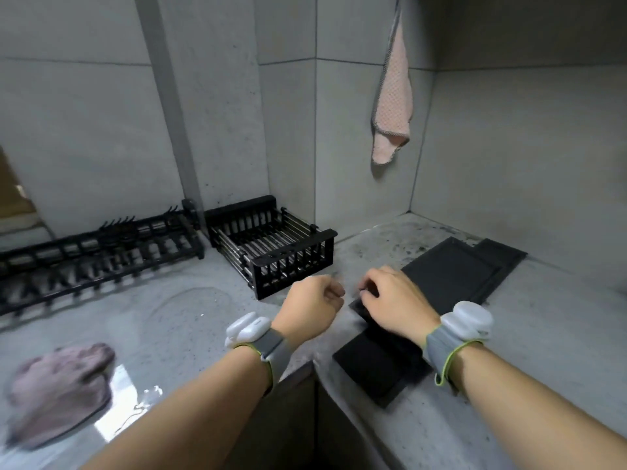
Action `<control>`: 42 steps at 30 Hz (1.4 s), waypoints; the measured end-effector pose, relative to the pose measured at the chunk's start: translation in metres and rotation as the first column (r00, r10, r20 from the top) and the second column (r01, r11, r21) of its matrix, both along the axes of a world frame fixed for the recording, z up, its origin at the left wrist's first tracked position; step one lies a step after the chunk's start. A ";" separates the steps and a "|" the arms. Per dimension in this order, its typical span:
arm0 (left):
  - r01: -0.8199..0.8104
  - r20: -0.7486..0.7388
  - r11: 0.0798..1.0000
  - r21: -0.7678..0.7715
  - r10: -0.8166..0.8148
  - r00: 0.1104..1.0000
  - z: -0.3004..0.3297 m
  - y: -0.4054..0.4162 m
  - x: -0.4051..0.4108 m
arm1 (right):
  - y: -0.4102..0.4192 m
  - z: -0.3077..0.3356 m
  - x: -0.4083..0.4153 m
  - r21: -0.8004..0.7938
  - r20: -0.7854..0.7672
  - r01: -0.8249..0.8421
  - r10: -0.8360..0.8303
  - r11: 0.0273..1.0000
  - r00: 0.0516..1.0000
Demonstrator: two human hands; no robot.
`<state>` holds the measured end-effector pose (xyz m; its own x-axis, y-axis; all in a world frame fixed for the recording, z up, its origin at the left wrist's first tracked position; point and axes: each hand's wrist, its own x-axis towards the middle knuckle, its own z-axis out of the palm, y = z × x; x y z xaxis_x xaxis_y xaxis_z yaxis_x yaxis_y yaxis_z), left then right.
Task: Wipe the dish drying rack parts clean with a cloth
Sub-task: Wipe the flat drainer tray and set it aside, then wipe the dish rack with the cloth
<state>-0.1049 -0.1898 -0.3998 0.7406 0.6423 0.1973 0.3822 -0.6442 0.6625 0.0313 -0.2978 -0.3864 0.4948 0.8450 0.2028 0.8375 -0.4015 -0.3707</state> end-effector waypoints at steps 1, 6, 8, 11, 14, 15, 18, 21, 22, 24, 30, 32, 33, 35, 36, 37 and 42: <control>-0.008 -0.005 1.000 0.026 0.008 1.000 0.003 0.005 -0.014 | 0.007 0.001 -0.008 0.009 -0.020 -0.028 0.029 1.000 0.999; -0.131 -0.070 0.980 0.151 0.143 0.987 0.009 0.037 -0.123 | 0.044 0.004 -0.072 0.050 -0.047 -0.199 0.201 0.979 0.978; -0.226 -0.072 0.957 0.184 0.243 0.967 0.010 0.051 -0.173 | 0.061 0.005 -0.105 0.083 -0.067 -0.281 0.287 0.956 0.956; -0.418 -0.035 0.887 0.197 0.432 0.901 0.016 0.067 -0.247 | 0.089 0.004 -0.165 0.128 -0.083 -0.453 0.464 0.882 0.882; -0.580 -0.021 0.781 0.231 0.600 0.800 0.015 0.078 -0.313 | 0.119 0.000 -0.239 0.156 -0.096 -0.610 0.627 0.777 0.773; -0.618 -0.042 0.751 0.232 0.642 0.765 0.012 0.080 -0.330 | 0.128 -0.002 -0.265 0.156 -0.093 -0.657 0.673 0.738 0.734; -0.668 -0.122 0.699 0.254 0.709 0.695 -0.005 0.081 -0.373 | 0.153 -0.017 -0.336 0.060 -0.043 -0.742 0.744 0.668 0.667; -0.659 -0.229 0.690 0.299 0.722 0.653 -0.026 0.086 -0.399 | 0.171 -0.044 -0.370 -0.083 0.032 -0.654 0.658 0.752 0.753; -0.648 -0.248 0.697 0.307 0.716 0.652 -0.032 0.088 -0.404 | 0.176 -0.052 -0.373 -0.106 0.048 -0.632 0.639 0.767 0.767; -0.622 -0.262 0.717 0.313 0.695 0.669 -0.039 0.094 -0.407 | 0.181 -0.059 -0.368 -0.087 0.051 -0.630 0.635 0.772 0.771; -0.558 -0.303 0.734 0.386 0.673 0.675 -0.049 0.112 -0.411 | 0.185 -0.049 -0.266 0.045 -0.045 -0.553 0.555 0.832 0.831; -0.562 -0.278 0.733 0.383 0.671 0.687 -0.050 0.114 -0.414 | 0.198 -0.056 -0.221 0.008 -0.030 -0.409 0.409 0.913 0.912; -0.559 -0.270 0.731 0.392 0.672 0.690 -0.049 0.114 -0.415 | 0.207 -0.060 -0.204 -0.035 -0.020 -0.321 0.321 0.946 0.947; -0.544 -0.272 0.734 0.407 0.666 0.695 -0.049 0.116 -0.419 | 0.231 -0.067 -0.185 -0.105 -0.022 -0.178 0.177 0.978 0.984; -0.536 -0.276 0.740 0.406 0.658 0.700 -0.050 0.116 -0.421 | 0.244 -0.068 -0.183 -0.130 -0.038 -0.143 0.139 0.981 0.990; -0.534 -0.279 0.743 0.403 0.656 0.702 -0.049 0.117 -0.422 | 0.257 -0.068 -0.188 -0.147 -0.047 -0.134 0.128 0.980 0.991; -0.543 -0.260 0.734 0.408 0.663 0.702 -0.046 0.118 -0.428 | 0.301 -0.050 -0.281 -0.154 -0.127 -0.423 0.407 0.893 0.905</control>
